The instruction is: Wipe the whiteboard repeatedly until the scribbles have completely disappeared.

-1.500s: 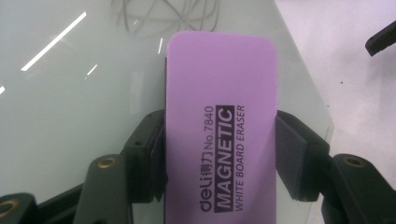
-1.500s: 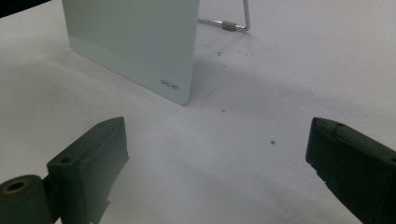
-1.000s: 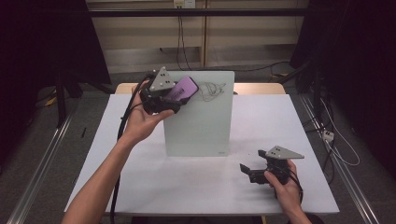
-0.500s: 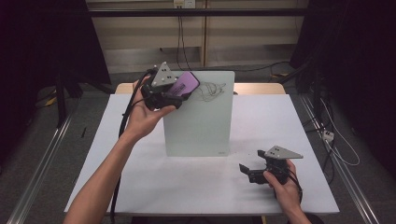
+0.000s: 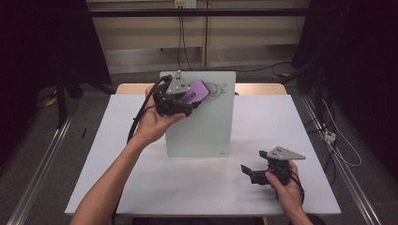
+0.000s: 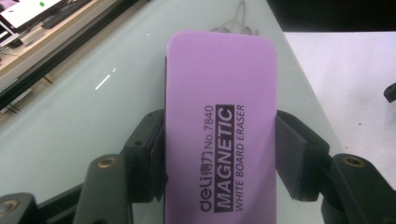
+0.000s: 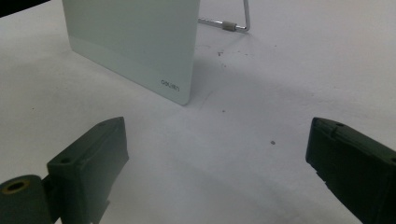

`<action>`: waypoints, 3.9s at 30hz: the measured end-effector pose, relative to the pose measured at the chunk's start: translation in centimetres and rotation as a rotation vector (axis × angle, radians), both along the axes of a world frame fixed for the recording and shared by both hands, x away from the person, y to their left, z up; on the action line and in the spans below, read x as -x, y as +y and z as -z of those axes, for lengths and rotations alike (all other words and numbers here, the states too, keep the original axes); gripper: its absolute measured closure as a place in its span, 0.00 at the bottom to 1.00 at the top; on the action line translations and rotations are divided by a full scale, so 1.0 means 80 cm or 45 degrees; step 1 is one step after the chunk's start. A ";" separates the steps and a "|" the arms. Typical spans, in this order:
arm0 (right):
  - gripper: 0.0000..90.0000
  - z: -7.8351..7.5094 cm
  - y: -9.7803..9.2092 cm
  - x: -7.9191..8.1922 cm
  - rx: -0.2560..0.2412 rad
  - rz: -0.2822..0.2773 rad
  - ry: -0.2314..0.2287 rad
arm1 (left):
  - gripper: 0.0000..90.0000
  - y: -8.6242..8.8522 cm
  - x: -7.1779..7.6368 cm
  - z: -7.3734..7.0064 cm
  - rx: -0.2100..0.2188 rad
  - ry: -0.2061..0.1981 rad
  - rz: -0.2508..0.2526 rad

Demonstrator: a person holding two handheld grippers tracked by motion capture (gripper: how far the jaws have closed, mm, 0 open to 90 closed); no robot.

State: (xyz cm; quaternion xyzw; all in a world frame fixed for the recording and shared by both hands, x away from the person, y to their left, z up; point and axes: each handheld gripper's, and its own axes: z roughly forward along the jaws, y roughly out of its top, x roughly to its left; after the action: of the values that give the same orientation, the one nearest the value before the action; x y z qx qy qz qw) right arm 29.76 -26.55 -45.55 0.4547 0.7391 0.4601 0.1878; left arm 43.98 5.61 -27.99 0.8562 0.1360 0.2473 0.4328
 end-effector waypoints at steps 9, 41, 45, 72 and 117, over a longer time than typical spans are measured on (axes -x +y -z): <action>0.07 -0.001 0.000 0.001 0.000 -0.002 -0.004 | 0.45 -0.014 0.008 0.018 -0.039 0.012 0.030; 0.06 -0.001 0.000 0.002 -0.003 -0.008 -0.007 | 0.45 -0.008 -0.010 -0.021 0.046 0.019 -0.002; 0.07 -0.001 0.000 0.001 -0.002 -0.008 -0.005 | 0.45 -0.014 -0.009 -0.020 0.029 0.013 0.006; 0.07 -0.001 0.000 0.002 -0.003 -0.011 -0.008 | 0.45 -0.069 0.011 0.021 -0.136 0.043 0.121; 0.06 -0.002 -0.001 0.004 -0.012 -0.014 -0.012 | 0.45 -0.088 -0.002 -0.010 -0.100 0.025 0.117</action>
State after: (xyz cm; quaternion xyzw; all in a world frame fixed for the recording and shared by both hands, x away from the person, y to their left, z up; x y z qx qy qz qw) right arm 29.45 -26.64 -45.40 0.4495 0.7385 0.4666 0.1868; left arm 44.13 -1.44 -27.17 0.8802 0.0909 0.2241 0.4085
